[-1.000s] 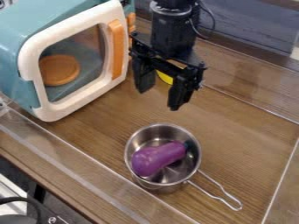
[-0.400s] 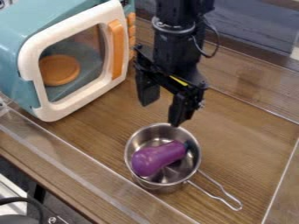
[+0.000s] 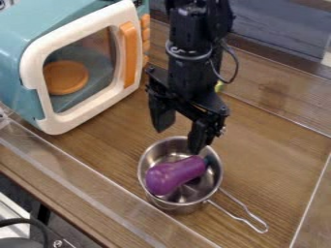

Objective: Remove the eggplant from inside the silver pot and put it on the table

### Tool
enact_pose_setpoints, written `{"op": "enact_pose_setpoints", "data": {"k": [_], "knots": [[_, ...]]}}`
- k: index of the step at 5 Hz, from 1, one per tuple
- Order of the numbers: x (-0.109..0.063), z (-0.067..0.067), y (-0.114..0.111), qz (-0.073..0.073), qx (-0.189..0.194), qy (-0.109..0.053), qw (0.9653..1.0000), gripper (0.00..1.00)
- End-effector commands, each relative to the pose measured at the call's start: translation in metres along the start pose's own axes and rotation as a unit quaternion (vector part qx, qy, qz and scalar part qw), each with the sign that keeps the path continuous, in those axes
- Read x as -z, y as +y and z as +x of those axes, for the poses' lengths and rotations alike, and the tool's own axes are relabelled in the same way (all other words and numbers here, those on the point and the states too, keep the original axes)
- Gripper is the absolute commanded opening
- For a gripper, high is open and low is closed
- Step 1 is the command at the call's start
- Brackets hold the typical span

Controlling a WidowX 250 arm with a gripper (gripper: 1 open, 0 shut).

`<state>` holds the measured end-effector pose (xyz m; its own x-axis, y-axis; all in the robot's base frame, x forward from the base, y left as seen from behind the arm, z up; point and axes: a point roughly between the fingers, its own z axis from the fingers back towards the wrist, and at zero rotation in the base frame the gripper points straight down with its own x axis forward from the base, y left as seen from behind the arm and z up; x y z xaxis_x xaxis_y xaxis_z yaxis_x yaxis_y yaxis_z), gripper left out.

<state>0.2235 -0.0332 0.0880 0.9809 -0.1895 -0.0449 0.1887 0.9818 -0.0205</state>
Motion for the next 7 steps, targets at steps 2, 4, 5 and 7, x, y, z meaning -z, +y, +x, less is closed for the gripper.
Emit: {"op": "enact_pose_setpoints", "data": {"k": [2,4,5,7], "knots": [[0.014,0.002,-0.016,0.000,0.021,-0.021,0.9996,1.00],[0.011,-0.004,-0.004,-0.005,0.024,-0.027,0.9993,1.00],[0.024,-0.002,-0.006,-0.007,0.027,-0.028,0.9992,1.00],[0.047,0.000,0.000,-0.014,0.038,-0.033,0.9986,1.00]]}}
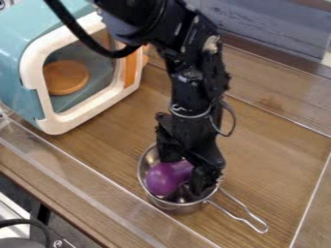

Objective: Remove the eggplant from inside the silver pot and put it on the table

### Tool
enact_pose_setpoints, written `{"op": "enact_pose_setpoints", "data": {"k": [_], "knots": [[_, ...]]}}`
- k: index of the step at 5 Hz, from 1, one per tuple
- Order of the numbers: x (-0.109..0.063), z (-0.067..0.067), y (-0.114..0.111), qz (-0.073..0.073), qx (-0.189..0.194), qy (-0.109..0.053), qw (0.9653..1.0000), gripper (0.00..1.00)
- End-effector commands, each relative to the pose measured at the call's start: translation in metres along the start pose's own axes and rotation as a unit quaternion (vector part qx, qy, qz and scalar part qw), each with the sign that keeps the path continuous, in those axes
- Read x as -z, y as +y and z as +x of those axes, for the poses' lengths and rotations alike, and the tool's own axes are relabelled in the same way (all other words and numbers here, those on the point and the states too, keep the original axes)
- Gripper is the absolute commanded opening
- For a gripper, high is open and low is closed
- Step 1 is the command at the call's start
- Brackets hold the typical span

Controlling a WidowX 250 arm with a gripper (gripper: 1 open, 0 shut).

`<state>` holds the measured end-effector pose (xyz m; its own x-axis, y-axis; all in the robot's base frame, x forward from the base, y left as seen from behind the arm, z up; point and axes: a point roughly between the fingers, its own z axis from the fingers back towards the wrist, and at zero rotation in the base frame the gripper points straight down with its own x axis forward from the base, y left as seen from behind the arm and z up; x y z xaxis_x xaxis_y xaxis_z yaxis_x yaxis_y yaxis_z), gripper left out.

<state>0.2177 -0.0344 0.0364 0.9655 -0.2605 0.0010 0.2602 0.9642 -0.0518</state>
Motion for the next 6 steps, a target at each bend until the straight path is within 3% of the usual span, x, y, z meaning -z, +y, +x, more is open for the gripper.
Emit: {"op": "enact_pose_setpoints", "data": {"k": [1,2,5,6], "knots": [[0.003,0.002,0.009,-0.002,0.008,-0.011,0.9999,1.00],[0.007,0.001,0.017,-0.002,0.017,-0.012,0.9998,0.00],[-0.014,0.000,-0.004,-0.001,-0.016,-0.008,0.9998,0.00],[-0.028,0.004,-0.009,0.001,-0.005,-0.002,1.0000,0.00]]}}
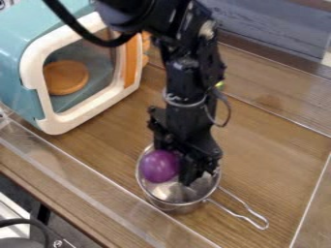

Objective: Remove the eggplant from inside the silver pot and put it on the table

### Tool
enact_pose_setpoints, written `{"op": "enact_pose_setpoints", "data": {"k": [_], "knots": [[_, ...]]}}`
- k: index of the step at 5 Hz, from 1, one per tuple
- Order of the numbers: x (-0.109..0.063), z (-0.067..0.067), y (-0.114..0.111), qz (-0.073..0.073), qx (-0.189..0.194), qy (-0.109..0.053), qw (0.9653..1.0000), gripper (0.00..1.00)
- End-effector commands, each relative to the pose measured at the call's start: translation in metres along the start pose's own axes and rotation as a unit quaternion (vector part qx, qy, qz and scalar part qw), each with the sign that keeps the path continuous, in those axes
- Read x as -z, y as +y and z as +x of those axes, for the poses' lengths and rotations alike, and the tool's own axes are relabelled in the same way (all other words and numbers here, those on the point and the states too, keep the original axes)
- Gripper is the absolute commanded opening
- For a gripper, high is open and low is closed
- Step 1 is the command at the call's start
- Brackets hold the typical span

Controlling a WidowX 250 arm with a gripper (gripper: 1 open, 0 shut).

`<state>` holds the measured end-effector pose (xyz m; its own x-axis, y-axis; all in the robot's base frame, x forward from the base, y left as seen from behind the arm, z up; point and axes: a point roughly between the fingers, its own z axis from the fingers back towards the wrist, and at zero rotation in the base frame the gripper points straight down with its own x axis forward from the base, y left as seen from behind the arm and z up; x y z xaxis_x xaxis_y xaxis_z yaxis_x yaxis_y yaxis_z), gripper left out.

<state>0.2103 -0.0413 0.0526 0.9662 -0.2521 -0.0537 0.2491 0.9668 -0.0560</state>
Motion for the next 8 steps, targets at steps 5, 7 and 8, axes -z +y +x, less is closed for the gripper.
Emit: {"op": "enact_pose_setpoints", "data": {"k": [5,7,8], "knots": [[-0.070,0.053,-0.039,0.013,-0.006,-0.044,0.9989,0.00],[-0.055,0.070,-0.036,0.014,0.012,-0.054,0.9984,0.00],[-0.057,0.078,-0.037,0.016,0.001,-0.061,0.9980,0.00]]}}
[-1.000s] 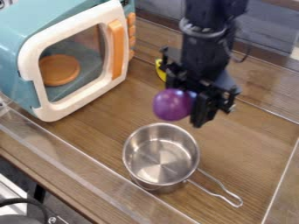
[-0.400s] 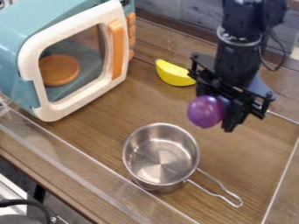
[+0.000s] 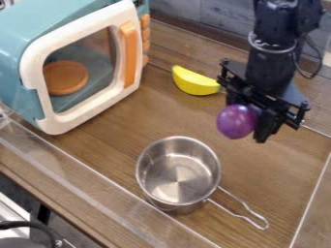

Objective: Remove the eggplant from inside the silver pot and put it on the table

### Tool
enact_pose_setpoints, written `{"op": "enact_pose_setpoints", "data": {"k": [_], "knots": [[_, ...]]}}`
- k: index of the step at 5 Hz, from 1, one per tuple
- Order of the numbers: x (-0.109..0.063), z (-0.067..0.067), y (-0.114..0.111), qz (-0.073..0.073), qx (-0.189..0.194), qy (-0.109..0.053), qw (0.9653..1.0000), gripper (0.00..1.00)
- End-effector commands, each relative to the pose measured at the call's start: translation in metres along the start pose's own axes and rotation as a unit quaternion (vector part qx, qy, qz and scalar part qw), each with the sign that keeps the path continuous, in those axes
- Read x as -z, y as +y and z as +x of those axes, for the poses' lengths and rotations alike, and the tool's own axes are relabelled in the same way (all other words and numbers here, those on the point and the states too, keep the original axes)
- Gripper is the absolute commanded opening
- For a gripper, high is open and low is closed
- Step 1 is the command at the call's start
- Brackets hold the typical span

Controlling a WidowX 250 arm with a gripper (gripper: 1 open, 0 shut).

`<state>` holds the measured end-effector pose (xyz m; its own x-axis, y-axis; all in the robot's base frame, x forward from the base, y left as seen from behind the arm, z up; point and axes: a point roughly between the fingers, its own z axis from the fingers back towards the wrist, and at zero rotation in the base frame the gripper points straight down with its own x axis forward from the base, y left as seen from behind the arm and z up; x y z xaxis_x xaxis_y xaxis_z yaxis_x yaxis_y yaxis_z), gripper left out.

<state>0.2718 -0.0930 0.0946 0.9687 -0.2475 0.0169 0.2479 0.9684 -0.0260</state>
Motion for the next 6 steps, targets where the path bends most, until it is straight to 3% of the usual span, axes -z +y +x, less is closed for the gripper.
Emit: {"op": "enact_pose_setpoints", "data": {"k": [1,3,5,6], "knots": [[-0.014,0.012,-0.002,0.002,-0.011,-0.028,0.9995,0.00],[-0.016,0.004,0.000,0.004,-0.045,-0.033,0.9984,0.00],[-0.005,0.012,-0.003,0.004,-0.039,-0.037,0.9985,0.00],[-0.008,0.012,0.004,0.005,-0.046,-0.039,0.9982,0.00]]}}
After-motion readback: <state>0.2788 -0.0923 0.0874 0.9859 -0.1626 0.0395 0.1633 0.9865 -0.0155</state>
